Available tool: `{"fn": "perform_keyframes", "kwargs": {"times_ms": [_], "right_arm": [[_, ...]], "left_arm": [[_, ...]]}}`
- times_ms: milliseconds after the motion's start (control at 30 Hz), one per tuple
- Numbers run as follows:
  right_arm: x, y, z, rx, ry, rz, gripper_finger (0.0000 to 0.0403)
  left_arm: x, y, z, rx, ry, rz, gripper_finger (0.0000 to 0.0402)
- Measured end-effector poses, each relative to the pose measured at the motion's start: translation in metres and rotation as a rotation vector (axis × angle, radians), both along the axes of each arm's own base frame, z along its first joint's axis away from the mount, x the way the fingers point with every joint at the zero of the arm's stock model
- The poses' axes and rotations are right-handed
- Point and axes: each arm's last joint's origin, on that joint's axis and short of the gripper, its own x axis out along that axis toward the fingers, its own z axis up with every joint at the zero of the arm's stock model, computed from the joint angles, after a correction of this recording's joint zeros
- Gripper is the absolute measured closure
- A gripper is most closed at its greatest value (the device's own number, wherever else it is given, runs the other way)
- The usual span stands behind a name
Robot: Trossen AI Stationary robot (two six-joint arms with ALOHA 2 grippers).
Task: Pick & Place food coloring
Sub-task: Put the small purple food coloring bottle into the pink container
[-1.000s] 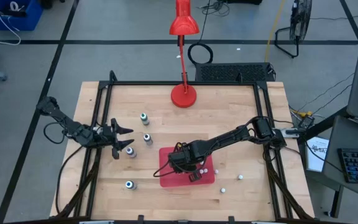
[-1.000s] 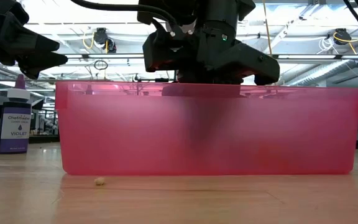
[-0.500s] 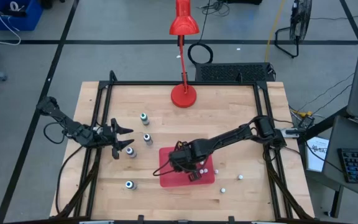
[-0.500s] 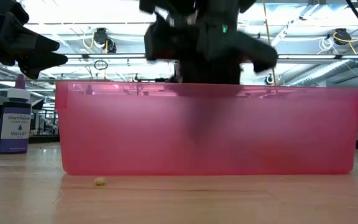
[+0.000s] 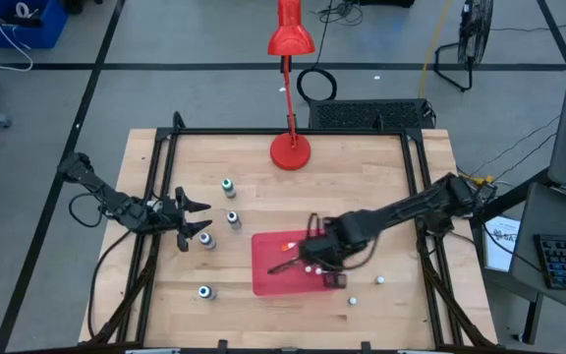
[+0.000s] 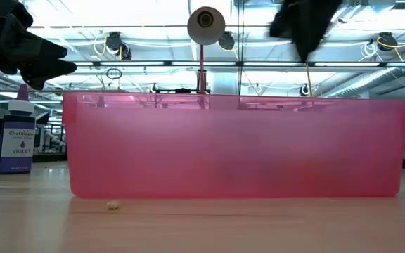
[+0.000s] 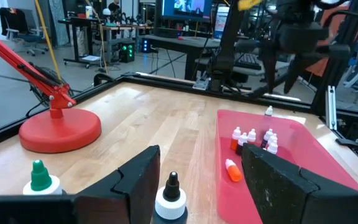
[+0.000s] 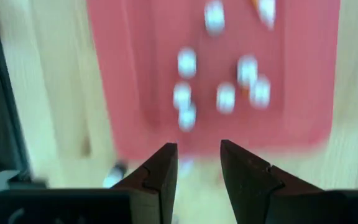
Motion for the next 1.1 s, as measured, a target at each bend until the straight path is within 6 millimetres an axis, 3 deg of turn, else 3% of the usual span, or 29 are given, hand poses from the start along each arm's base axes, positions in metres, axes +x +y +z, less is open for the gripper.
{"fn": "perform_keyframes", "kwargs": {"times_ms": [167,333,467,600,1100], "right_arm": [[-0.032,0.031,0.001,-0.071,0.097,-0.096,0.0281],[-0.058,0.052,-0.032,-0.147,0.201,-0.1,0.0243],[-0.079,0.05,-0.059,-0.232,0.322,-0.143,0.0219],[-0.091,0.043,-0.07,-0.264,0.356,-0.228,0.0211],[-0.12,0.042,-0.085,-0.056,0.255,-0.518,0.0214]], "left_arm": [[0.0,0.0,0.0,-0.001,-0.001,0.0,0.0174],[0.0,0.0,0.0,0.0,0.001,0.0,0.0174],[0.0,0.0,0.0,0.0,0.0,0.0,0.0174],[0.0,0.0,0.0,-0.001,0.0,0.0,0.0174],[0.0,0.0,0.0,0.0,0.0,0.0,0.0174]]}}
